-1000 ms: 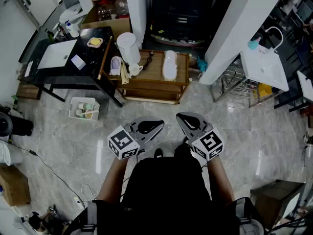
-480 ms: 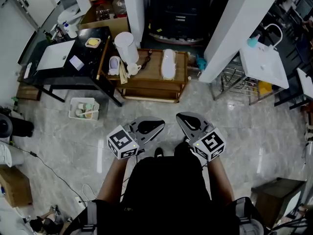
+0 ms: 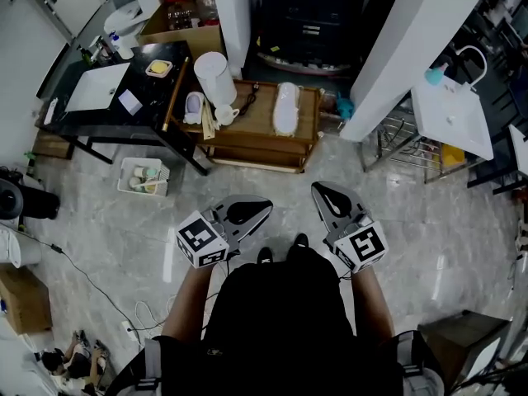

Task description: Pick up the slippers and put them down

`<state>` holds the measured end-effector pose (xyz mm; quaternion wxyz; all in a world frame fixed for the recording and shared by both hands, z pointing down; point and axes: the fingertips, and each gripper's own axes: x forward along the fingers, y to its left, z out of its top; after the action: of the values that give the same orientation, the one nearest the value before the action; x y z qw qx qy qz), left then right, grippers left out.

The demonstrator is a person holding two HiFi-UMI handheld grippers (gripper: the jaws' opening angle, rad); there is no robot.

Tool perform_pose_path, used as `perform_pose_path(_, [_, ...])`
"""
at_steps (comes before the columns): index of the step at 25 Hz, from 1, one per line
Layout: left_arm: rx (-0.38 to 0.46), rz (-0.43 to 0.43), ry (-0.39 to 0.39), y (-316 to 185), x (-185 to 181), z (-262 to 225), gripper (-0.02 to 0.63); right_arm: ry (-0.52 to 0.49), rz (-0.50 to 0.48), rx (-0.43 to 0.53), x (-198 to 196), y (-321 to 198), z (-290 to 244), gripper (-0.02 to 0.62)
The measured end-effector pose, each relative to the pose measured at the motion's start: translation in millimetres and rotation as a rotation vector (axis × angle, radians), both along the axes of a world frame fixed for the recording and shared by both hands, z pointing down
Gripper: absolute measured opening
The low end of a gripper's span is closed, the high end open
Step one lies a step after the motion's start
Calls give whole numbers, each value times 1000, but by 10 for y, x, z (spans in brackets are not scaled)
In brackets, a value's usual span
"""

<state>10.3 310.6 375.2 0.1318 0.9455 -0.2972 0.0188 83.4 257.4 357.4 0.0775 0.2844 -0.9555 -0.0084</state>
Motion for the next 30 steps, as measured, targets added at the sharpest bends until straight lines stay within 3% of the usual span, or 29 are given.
perform_pose_path(12, [-35, -112, -48, -362, 292, 97, 11, 20, -130, -49, 216, -411, 232, 8])
perform_pose_path(27, [-49, -189, 27, -628, 796, 38, 14, 41, -308, -37, 473, -608, 357, 8])
perform_pose_path(30, [-57, -182, 7, -656, 907, 39, 14, 50, -322, -36, 527, -600, 390, 8])
